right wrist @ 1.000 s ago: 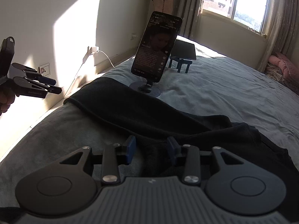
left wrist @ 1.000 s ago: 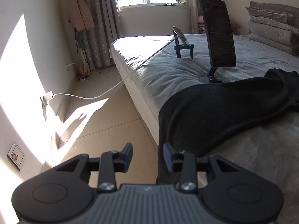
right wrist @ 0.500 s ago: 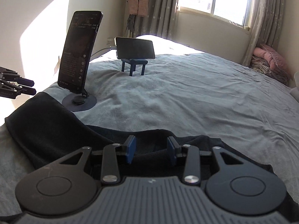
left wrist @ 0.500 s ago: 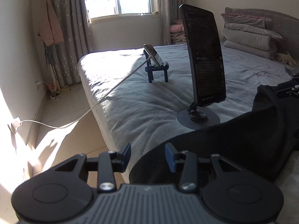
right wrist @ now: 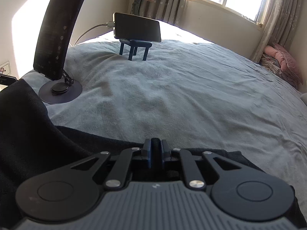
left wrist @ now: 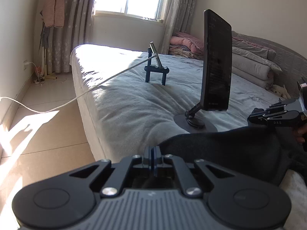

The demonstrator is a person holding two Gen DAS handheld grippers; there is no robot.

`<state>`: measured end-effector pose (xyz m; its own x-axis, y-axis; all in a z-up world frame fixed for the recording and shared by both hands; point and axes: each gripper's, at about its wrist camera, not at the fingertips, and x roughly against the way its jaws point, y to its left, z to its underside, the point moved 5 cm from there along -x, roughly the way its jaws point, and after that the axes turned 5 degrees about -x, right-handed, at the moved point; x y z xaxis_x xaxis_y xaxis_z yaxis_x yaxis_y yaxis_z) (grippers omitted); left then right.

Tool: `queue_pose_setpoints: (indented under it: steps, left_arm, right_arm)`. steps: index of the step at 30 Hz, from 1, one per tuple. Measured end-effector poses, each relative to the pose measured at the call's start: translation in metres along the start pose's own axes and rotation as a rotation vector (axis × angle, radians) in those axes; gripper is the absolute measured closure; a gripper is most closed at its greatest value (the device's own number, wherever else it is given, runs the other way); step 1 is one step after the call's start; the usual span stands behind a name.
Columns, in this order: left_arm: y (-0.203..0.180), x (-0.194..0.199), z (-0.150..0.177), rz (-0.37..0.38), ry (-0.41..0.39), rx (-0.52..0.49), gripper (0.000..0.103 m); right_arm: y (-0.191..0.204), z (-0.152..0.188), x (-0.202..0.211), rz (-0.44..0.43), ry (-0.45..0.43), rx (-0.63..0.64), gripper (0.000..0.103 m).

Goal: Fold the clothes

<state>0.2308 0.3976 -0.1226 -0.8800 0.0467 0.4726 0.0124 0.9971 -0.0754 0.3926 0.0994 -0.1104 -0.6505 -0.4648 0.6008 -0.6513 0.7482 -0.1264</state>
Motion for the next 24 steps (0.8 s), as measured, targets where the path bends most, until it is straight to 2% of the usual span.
queue_pose_setpoints:
  steps: [4, 6, 12, 14, 16, 18, 19, 20, 21, 24]
  left_arm:
    - [0.005, 0.013, -0.002, -0.071, -0.059, 0.019, 0.102]
    - [0.009, 0.018, -0.001, -0.103, -0.072, 0.022, 0.102]
    - [0.008, 0.006, 0.008, -0.174, -0.016, -0.011, 0.102]
    - [0.002, -0.001, 0.011, -0.189, 0.011, -0.034, 0.101]
    - [-0.003, -0.002, 0.009, -0.212, 0.009, -0.047, 0.099]
    - [-0.008, 0.003, 0.002, -0.226, -0.010, -0.048, 0.087]
    - [-0.011, 0.007, -0.003, -0.224, -0.024, -0.044, 0.081]
    - [-0.014, 0.011, -0.007, -0.225, -0.035, -0.043, 0.067]
    - [-0.018, 0.016, -0.013, -0.227, -0.049, -0.046, 0.060]
    - [-0.035, 0.029, -0.028, -0.201, -0.066, -0.059, 0.057]
  right_arm:
    - [-0.005, -0.022, 0.009, 0.035, -0.096, -0.031, 0.093]
    - [-0.006, -0.031, 0.004, 0.040, -0.110, -0.050, 0.093]
    - [0.002, -0.019, -0.041, 0.069, -0.037, -0.051, 0.093]
    - [0.004, -0.014, -0.048, 0.081, -0.027, -0.051, 0.085]
    - [0.005, -0.017, -0.046, 0.107, -0.019, -0.066, 0.081]
    - [0.004, -0.020, -0.035, 0.115, -0.022, -0.088, 0.069]
    - [0.002, -0.020, -0.028, 0.117, -0.030, -0.095, 0.057]
    - [0.001, -0.020, -0.020, 0.119, -0.042, -0.097, 0.051]
    - [-0.001, -0.018, -0.011, 0.122, -0.052, -0.100, 0.050]
    - [-0.010, -0.005, 0.011, 0.135, -0.044, -0.107, 0.050]
